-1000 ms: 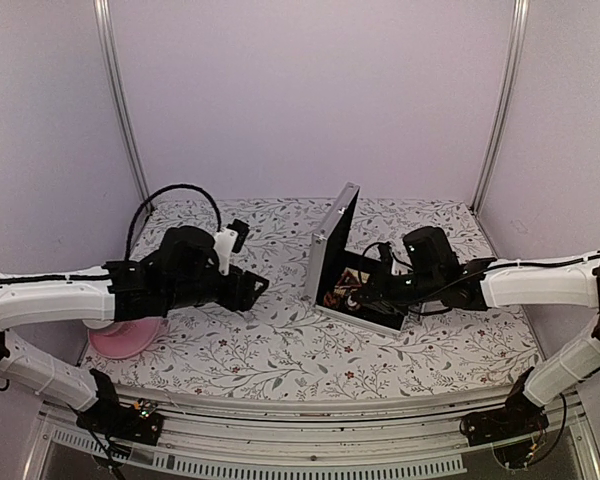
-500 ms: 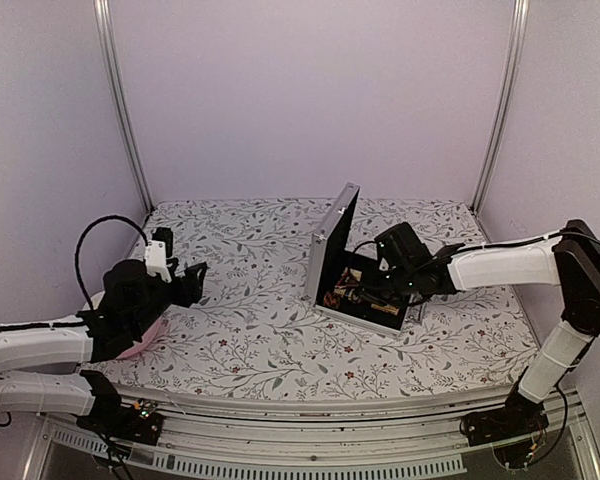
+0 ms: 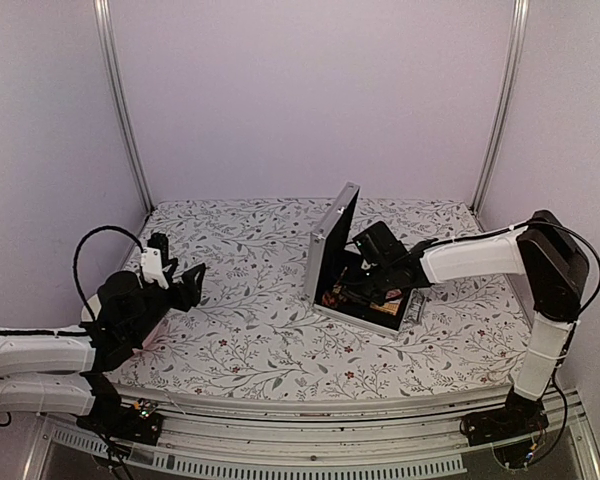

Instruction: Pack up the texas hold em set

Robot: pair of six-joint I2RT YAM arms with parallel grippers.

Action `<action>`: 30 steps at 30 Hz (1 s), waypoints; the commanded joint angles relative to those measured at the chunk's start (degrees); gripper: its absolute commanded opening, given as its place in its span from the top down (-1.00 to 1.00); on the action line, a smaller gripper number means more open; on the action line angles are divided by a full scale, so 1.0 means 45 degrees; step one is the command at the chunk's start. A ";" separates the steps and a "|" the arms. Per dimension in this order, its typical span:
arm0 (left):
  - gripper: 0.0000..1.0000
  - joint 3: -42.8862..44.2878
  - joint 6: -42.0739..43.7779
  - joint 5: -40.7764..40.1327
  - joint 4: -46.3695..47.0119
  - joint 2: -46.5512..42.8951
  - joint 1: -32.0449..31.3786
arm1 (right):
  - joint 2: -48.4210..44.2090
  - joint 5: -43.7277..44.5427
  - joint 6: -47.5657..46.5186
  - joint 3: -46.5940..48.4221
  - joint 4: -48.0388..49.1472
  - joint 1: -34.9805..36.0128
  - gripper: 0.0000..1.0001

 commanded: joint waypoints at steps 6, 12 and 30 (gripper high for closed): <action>-0.47 0.0341 0.0257 0.0334 0.0206 0.0094 0.0037 | 0.0576 -0.0270 -0.0002 0.0774 0.0006 0.0123 0.95; -0.47 0.0646 0.0257 0.0559 0.0066 0.0602 0.0037 | 0.0577 -0.0555 0.0086 0.0872 0.0006 0.0182 0.84; -0.49 0.1024 0.0376 0.0593 -0.0144 0.1281 0.0040 | 0.0411 -0.1034 0.0252 0.0864 0.0112 0.0309 0.36</action>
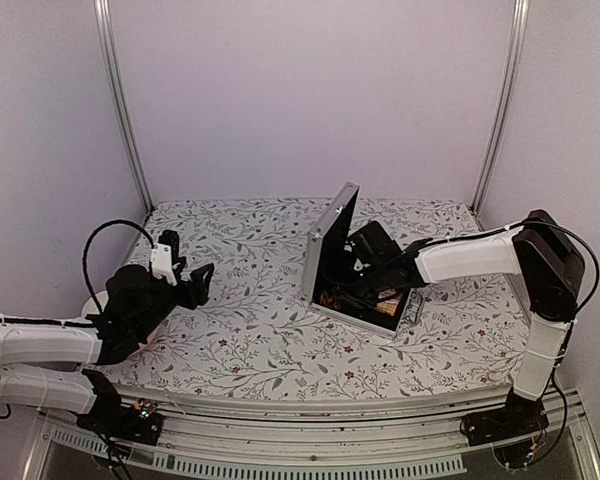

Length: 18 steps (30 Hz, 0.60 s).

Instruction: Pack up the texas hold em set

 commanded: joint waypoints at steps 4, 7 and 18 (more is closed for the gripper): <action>-0.49 0.0413 0.0230 0.0073 -0.0093 0.0268 0.0052 | 0.0153 -0.0082 0.0118 0.0350 0.0215 0.0063 0.22; -0.49 0.0425 0.0255 0.0063 -0.0094 0.0269 0.0042 | 0.0271 -0.0107 0.0213 0.0318 0.0251 0.0056 0.11; -0.49 0.0517 0.0329 0.0000 -0.0178 0.0405 0.0048 | 0.0712 -0.0618 0.0296 0.0345 0.0763 0.0057 0.08</action>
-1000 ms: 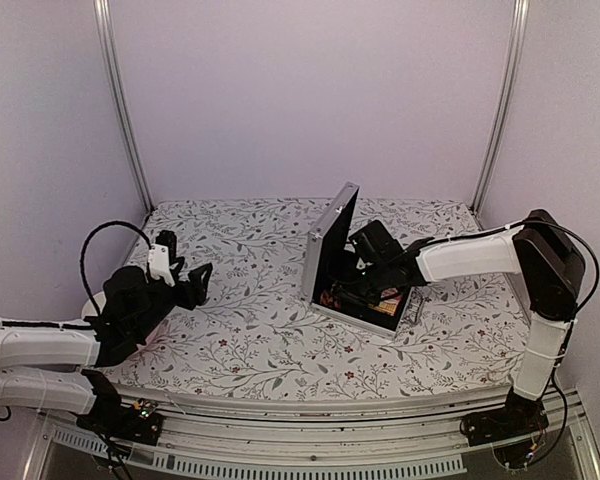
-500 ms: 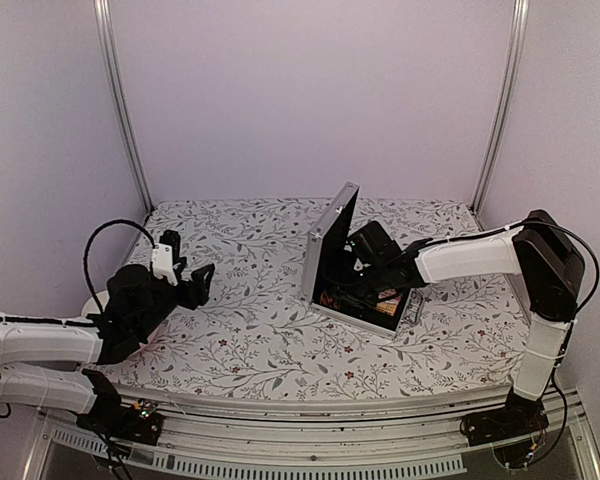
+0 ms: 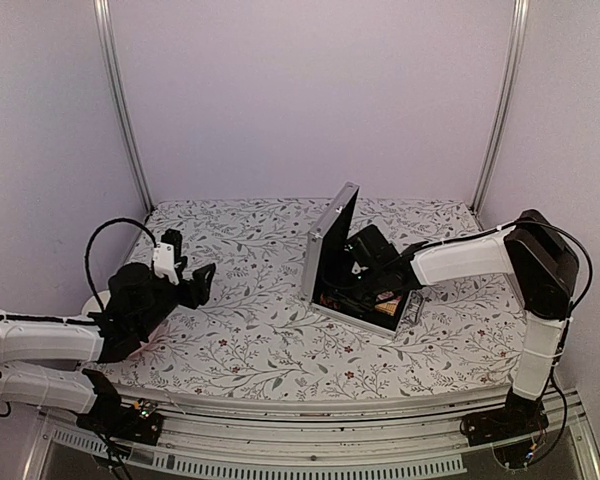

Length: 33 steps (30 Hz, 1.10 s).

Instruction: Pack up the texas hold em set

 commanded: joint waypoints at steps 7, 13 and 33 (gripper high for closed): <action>-0.50 0.0370 0.0194 -0.0020 -0.0135 0.0185 0.0039 | 0.0349 -0.0424 0.0232 0.0340 0.0753 0.0073 0.07; -0.50 0.0450 0.0237 -0.0038 -0.0180 0.0348 0.0057 | 0.0553 -0.0616 0.0274 0.0767 0.0939 0.0061 0.05; -0.51 0.0470 0.0285 -0.0117 -0.0242 0.0324 0.0054 | -0.1919 0.1279 -0.1158 -0.0739 -0.0687 -0.0169 -0.23</action>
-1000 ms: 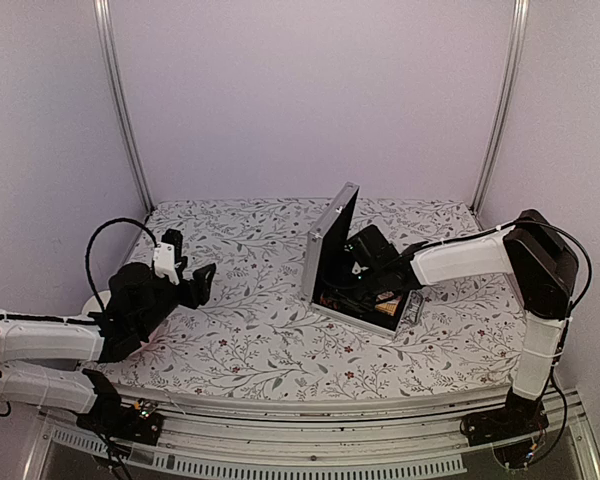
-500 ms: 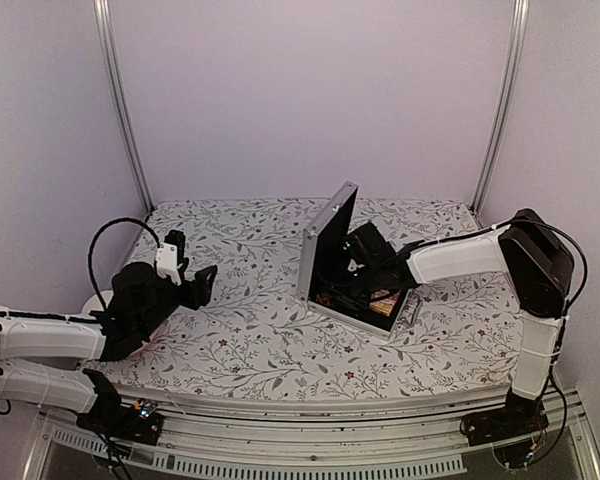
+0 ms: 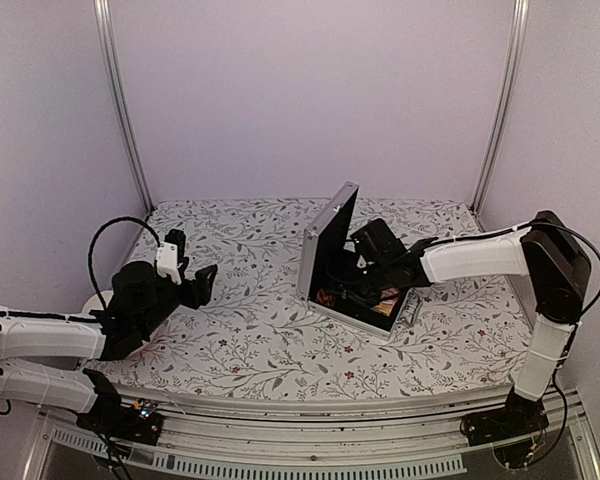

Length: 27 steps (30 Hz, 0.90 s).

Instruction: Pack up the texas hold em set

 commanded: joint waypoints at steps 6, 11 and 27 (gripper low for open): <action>-0.51 0.0161 0.0197 -0.0142 0.0087 -0.0134 0.0050 | -0.2722 0.0102 -0.3029 -0.1735 -0.1016 -0.0400 -0.25; -0.51 0.0076 0.0193 -0.0184 0.0160 -0.0283 0.0061 | -0.3676 -0.1211 -0.4438 -0.2895 -0.1110 -0.0567 -0.36; -0.51 -0.0079 0.0320 -0.0293 0.0247 -0.0453 0.0047 | -0.2678 -0.1713 -0.5656 -0.2940 -0.1160 -0.0618 -0.41</action>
